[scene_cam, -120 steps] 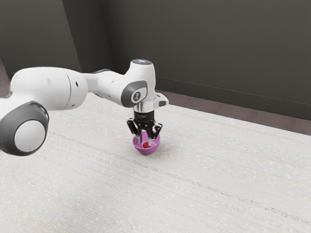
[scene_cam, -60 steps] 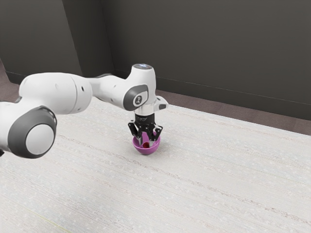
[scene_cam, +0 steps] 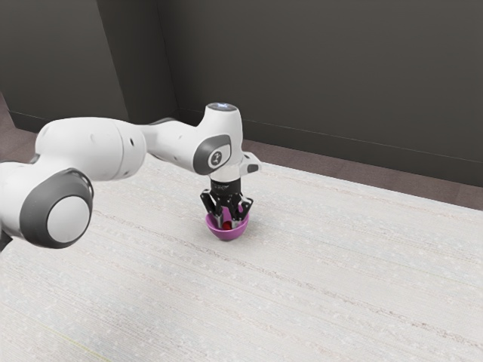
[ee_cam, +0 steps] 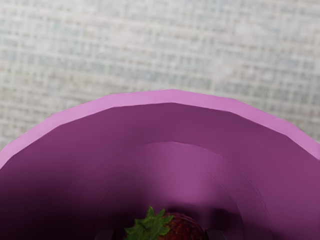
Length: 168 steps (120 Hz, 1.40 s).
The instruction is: Take strawberry from the bowl
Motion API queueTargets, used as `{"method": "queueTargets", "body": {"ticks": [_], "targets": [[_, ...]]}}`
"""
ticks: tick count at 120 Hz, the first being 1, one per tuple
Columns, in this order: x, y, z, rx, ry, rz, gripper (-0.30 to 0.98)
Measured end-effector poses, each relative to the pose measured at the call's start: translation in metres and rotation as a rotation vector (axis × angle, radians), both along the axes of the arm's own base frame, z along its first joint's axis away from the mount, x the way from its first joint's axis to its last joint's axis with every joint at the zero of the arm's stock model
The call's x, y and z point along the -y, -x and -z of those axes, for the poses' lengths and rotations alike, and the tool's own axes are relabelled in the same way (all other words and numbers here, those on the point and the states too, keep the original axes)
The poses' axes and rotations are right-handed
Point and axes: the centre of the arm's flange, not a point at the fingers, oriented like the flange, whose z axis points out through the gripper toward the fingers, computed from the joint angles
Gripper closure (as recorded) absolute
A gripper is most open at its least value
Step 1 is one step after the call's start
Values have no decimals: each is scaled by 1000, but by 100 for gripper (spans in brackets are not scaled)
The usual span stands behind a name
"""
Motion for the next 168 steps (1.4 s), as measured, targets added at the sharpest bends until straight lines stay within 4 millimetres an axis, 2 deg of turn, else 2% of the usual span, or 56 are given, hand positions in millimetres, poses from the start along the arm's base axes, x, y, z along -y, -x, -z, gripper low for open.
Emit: {"method": "queueTargets", "body": {"ticks": [25,42,68,84,104,113,130,144,148,158,168], "targets": [[0,0,0,1,-2,2,59],[0,-2,-7,9,-4,0,62],[3,-3,-38,42,-8,2,65],[33,-1,-64,74,1,39,64],[94,1,-77,106,40,115,66],[113,3,-65,99,51,139,66],[118,0,-22,65,56,140,64],[120,-3,-13,61,64,139,41],[121,-2,-18,68,65,141,35],[124,3,-47,95,64,151,24],[124,14,-103,147,58,161,16]]}}
